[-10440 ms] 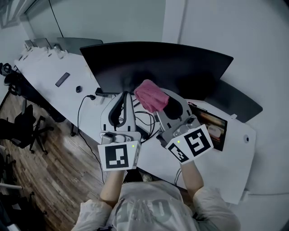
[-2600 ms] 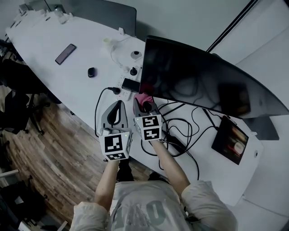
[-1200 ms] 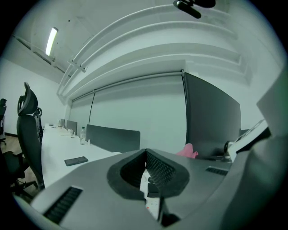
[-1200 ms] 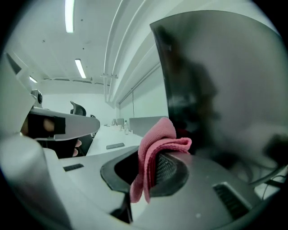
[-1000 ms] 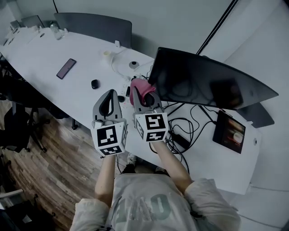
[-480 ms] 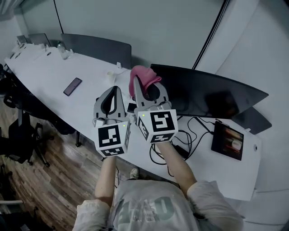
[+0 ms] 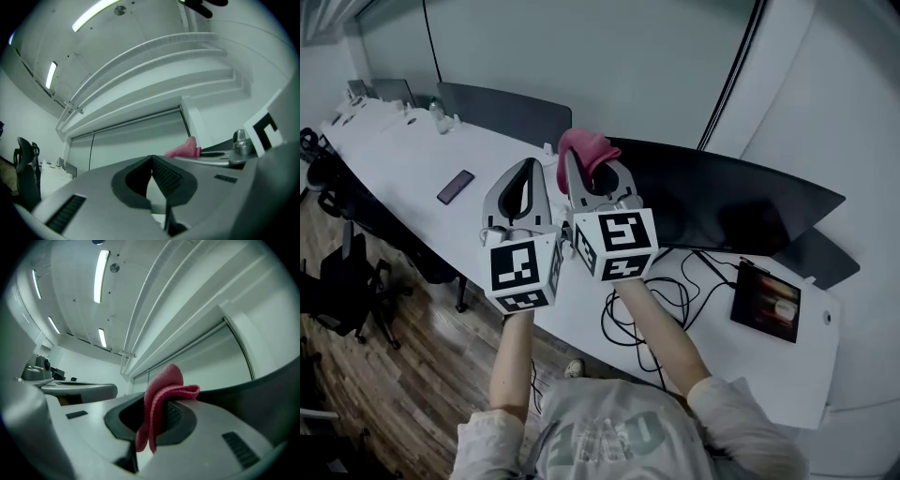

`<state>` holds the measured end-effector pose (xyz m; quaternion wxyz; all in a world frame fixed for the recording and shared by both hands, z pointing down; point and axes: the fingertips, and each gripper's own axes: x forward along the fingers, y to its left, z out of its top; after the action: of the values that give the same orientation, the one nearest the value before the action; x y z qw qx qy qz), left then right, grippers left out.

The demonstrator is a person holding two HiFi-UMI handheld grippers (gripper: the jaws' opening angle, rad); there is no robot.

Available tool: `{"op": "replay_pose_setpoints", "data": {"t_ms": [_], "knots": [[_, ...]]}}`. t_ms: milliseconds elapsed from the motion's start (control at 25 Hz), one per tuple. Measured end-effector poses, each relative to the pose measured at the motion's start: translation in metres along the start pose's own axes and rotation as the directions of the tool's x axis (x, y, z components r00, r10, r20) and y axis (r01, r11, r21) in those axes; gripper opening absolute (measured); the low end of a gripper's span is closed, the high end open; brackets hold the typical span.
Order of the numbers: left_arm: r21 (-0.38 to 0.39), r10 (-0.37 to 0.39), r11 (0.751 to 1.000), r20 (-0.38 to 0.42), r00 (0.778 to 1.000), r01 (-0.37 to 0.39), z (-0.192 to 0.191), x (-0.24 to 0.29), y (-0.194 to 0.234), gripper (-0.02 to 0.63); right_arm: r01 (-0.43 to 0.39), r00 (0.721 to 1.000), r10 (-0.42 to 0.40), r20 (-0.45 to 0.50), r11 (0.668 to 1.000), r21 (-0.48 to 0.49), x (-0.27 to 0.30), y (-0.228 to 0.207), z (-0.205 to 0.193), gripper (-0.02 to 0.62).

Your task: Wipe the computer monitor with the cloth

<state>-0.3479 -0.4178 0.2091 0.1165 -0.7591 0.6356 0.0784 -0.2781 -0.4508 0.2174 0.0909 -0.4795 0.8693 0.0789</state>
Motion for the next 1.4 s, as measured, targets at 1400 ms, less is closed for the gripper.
{"op": "replay_pose_setpoints", "data": {"t_ms": [1400], "knots": [[0.007,-0.080,0.997,0.009,0.997,0.080,0.022,0.020,-0.060,0.015,-0.534,0.845,0.077,-0.529,0.185,-0.825,-0.012,-0.021,0.015,0.048]]}}
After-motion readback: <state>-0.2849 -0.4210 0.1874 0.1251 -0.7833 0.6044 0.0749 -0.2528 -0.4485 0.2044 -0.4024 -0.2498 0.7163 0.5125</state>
